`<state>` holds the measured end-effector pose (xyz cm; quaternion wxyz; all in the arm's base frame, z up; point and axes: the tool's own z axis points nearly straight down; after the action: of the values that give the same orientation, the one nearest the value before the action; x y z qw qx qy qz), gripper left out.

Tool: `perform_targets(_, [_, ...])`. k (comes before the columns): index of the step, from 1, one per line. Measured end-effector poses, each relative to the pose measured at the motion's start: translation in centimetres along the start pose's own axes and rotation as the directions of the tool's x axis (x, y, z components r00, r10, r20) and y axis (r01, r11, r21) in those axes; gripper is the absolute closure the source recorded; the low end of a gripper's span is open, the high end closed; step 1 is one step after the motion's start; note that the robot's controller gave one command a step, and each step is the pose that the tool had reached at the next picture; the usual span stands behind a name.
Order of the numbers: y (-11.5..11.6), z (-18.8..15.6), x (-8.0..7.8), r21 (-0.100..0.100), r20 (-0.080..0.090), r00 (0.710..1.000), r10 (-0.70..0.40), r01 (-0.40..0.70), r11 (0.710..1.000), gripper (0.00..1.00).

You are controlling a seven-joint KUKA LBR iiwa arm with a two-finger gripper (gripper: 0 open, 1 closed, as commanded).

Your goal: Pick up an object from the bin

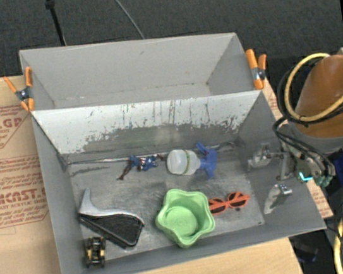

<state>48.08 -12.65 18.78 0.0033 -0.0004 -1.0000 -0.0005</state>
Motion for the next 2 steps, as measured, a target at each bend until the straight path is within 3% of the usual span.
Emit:
perform_targets(1, [0.1,-0.3,-0.2,0.001,0.007,1.000,-0.002,0.002,1.000,0.00])
perform_targets(2, [2.0,6.6,-0.2,-0.001,0.011,0.994,0.108,-0.108,0.994,0.00])
